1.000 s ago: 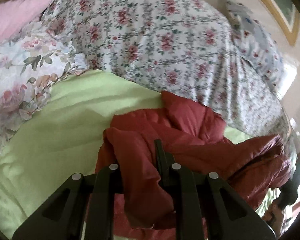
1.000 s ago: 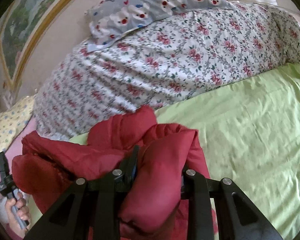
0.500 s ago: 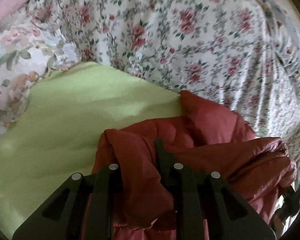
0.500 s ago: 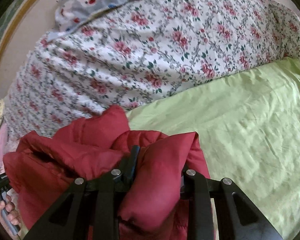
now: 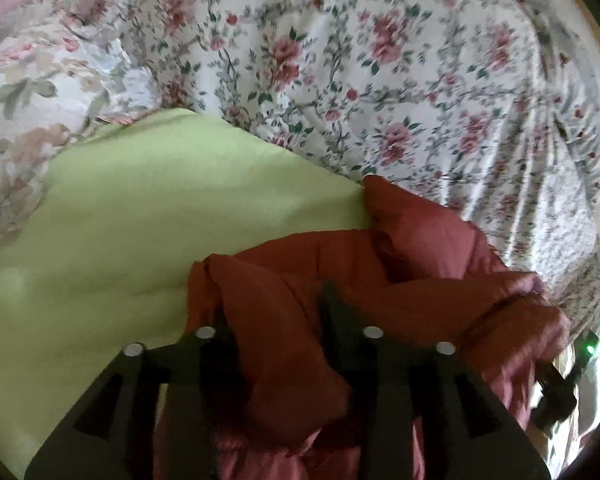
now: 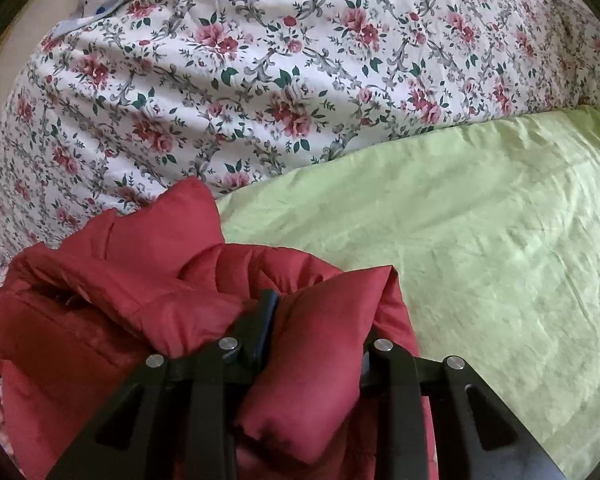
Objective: Fold large clothes
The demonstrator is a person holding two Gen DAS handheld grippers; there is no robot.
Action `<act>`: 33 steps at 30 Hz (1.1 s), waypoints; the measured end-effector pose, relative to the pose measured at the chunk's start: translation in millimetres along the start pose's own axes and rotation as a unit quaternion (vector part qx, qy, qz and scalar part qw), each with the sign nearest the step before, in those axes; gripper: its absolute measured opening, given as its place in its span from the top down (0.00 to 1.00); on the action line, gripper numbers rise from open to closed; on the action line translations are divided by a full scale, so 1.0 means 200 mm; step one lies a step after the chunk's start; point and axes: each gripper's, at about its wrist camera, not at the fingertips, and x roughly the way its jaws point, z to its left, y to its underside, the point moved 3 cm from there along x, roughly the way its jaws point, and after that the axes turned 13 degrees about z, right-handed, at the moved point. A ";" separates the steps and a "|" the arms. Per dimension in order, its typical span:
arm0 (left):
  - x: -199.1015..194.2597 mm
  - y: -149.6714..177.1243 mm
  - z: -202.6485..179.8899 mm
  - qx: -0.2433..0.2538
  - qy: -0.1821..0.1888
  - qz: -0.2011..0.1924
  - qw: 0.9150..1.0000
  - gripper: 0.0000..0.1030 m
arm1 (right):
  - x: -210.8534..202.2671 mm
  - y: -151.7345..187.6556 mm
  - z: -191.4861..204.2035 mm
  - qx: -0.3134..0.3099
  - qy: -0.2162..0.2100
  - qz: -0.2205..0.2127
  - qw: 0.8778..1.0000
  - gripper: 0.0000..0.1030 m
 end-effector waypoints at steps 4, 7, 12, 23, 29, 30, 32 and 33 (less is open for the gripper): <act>-0.19 0.11 -0.01 0.021 -0.006 -0.025 0.999 0.57 | 0.00 0.00 0.00 0.002 -0.002 0.000 1.000 0.74; -0.33 0.21 -0.06 0.049 0.010 -0.031 0.998 0.57 | 0.00 0.00 0.00 0.005 -0.001 0.002 1.000 0.74; -0.33 0.37 -0.25 0.115 0.035 0.010 0.993 0.57 | 0.01 -0.01 0.00 0.009 0.001 0.005 1.000 0.73; 0.01 0.43 -0.36 0.151 -0.051 0.046 0.986 0.53 | -0.34 0.05 0.03 0.007 0.000 -0.037 0.999 0.44; 0.03 0.42 -0.36 0.157 -0.063 0.041 0.985 0.53 | -0.58 0.24 0.25 -0.081 -0.024 -0.070 0.994 0.23; 0.03 0.41 -0.36 0.158 -0.064 0.041 0.985 0.53 | -0.54 0.28 0.34 -0.121 -0.037 -0.040 0.991 0.22; 0.02 0.41 -0.36 0.161 -0.064 0.042 0.984 0.53 | -0.44 0.33 0.47 -0.178 -0.058 0.016 0.982 0.23; 0.02 0.39 -0.35 0.161 -0.062 0.042 0.984 0.53 | -0.40 0.34 0.51 -0.195 -0.057 0.035 0.979 0.23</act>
